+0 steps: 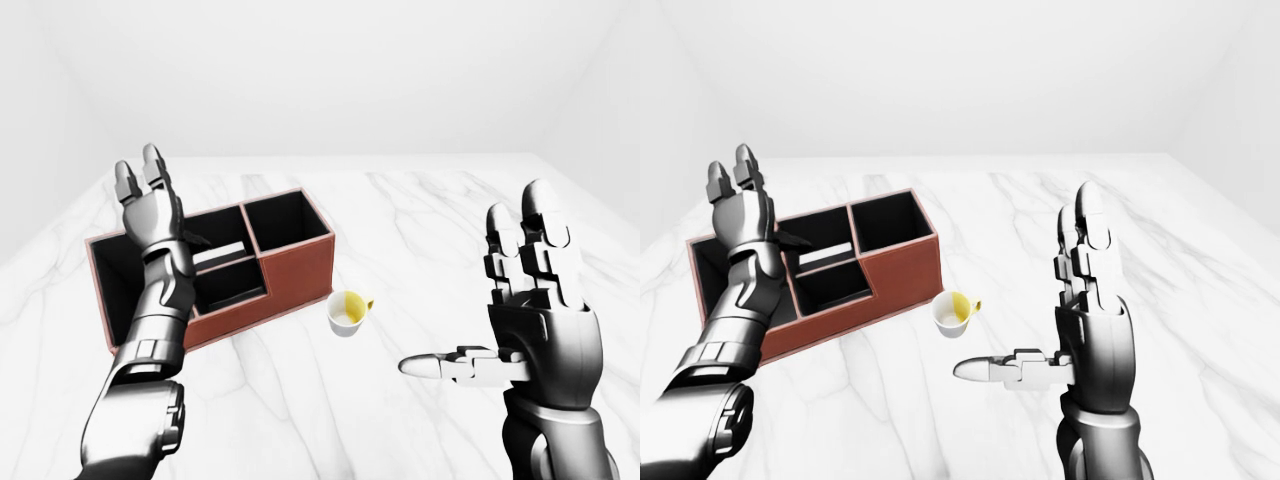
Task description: Pick up the book and place it in the front compartment of the caddy.
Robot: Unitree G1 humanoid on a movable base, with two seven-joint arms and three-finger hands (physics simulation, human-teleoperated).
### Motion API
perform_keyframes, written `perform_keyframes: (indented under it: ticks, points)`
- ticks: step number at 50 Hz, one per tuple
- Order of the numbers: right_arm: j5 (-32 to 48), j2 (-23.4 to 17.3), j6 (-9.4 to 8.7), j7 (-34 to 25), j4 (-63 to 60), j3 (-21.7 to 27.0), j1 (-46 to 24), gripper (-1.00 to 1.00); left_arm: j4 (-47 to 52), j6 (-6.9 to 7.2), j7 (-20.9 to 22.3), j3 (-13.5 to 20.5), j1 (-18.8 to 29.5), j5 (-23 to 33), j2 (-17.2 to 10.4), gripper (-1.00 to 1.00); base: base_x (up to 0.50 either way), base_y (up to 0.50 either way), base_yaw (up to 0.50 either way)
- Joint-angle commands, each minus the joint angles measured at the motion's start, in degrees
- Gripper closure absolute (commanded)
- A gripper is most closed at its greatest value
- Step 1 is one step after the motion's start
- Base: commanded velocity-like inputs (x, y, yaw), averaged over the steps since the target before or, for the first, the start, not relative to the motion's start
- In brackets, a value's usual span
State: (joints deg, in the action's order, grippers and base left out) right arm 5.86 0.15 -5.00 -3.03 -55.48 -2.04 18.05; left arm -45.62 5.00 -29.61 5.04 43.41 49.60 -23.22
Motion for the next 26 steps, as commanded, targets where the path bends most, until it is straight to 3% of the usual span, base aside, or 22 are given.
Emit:
perform_keyframes:
  ticks: [1,7,10,12,13,16,19,20,23,24,26]
  points:
    - [0.0,-0.1,0.0,0.2,0.2,-0.2,-0.1,-1.0,19.2,0.0,5.8,2.2,-7.2,1.4,0.3,-1.0,0.0,0.0,0.0]
    - [0.1,-0.1,0.0,0.3,0.3,-0.4,-0.1,-0.99,41.2,0.0,16.4,6.5,-14.3,3.4,0.2,-1.0,0.0,0.0,0.0]
    - [0.3,-0.2,0.0,0.4,-0.1,-0.7,-0.2,-1.0,55.1,0.0,24.3,9.3,-17.9,2.4,0.7,-1.0,0.0,0.0,0.0]
    - [0.3,-0.2,0.0,0.5,-0.5,-0.9,-0.2,-1.0,65.6,0.0,31.6,11.5,-20.2,-1.4,1.6,-1.0,0.0,0.0,0.0]
    - [0.3,-0.2,0.0,0.5,-0.5,-0.9,-0.2,-1.0,65.9,0.0,31.9,11.6,-20.3,-1.5,1.7,-1.0,0.0,0.0,0.0]
    - [0.1,-0.3,0.0,0.3,-1.3,-0.6,0.0,-0.99,78.3,0.0,40.4,14.7,-23.2,-8.2,2.8,-1.0,0.0,0.0,0.0]
    - [0.0,-0.2,0.0,0.2,-1.3,-0.5,0.0,-0.99,84.7,0.0,43.1,15.8,-27.3,-12.7,3.9,-1.0,0.0,0.0,0.0]
    - [0.1,-0.2,0.0,0.2,-1.4,-0.6,0.0,-1.0,89.9,0.0,47.1,16.5,-31.1,-17.8,6.2,-1.0,0.0,0.0,0.0]
    - [0.1,-0.2,0.0,0.2,-1.7,-0.6,0.0,-1.0,95.2,0.0,48.6,18.8,-34.2,-22.7,8.6,-1.0,0.0,0.0,0.0]
    - [0.4,-0.3,0.0,0.3,-2.2,-1.0,0.0,-1.0,98.4,0.0,49.0,20.2,-36.5,-26.9,10.9,-1.0,0.0,0.0,0.0]
    - [0.4,-0.3,0.0,0.3,-2.6,-1.0,0.2,-1.0,100.4,0.0,50.7,20.6,-41.8,-29.1,12.9,-1.0,0.0,0.0,0.0]
